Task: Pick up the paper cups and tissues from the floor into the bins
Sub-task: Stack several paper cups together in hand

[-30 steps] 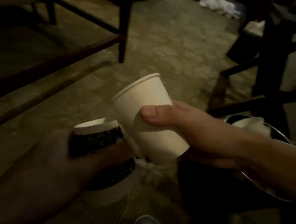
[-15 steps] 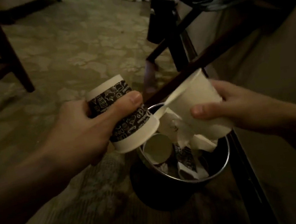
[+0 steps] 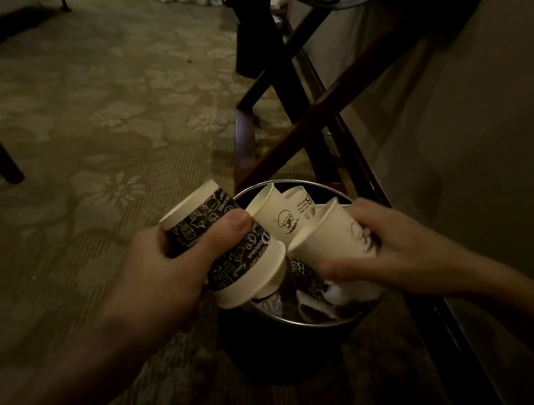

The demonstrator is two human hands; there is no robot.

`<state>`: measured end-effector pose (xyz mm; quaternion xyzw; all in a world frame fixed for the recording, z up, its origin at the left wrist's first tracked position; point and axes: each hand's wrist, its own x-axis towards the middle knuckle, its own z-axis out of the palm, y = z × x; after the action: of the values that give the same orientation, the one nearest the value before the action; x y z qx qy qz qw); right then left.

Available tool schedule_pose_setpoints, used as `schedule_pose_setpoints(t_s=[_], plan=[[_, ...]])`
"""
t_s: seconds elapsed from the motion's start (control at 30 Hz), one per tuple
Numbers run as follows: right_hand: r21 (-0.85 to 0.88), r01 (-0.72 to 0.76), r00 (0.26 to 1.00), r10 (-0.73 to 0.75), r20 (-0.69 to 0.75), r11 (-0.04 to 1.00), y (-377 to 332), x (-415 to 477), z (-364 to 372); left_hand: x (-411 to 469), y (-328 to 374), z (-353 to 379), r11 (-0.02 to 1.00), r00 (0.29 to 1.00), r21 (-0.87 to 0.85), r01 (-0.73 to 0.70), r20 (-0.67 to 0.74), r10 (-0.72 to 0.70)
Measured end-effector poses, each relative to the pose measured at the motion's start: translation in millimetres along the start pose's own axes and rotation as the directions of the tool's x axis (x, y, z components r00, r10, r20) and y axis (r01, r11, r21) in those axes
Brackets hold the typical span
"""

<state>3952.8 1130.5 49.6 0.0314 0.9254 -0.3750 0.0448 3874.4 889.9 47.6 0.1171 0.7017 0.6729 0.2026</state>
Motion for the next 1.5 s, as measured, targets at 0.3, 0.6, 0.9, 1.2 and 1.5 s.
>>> schedule_pose_setpoints(t_s=[0.3,0.6,0.9,1.2,1.5], plan=[[-0.294,-0.114,0.958,0.026,-0.287,0.949,22,6,-4,15,1,10,0.998,0.999,-0.054,-0.033,-0.007,0.033],[-0.42,-0.114,0.97,0.009,-0.244,0.9,12,3,0,16,-3,19,0.995,0.992,-0.093,-0.048,0.111,0.058],[-0.025,0.142,0.987,-0.143,-0.077,0.99,-24,-9,6,30,-18,23,0.994,0.956,0.063,-0.084,0.288,0.062],[-0.503,0.032,0.983,-0.119,-0.141,0.863,-23,-11,39,33,-29,12,0.941,0.977,0.264,-0.211,0.03,0.211],[-0.592,0.046,0.996,-0.078,-0.03,0.805,-20,-3,49,36,-22,3,0.957,0.968,0.175,-0.233,-0.057,0.246]])
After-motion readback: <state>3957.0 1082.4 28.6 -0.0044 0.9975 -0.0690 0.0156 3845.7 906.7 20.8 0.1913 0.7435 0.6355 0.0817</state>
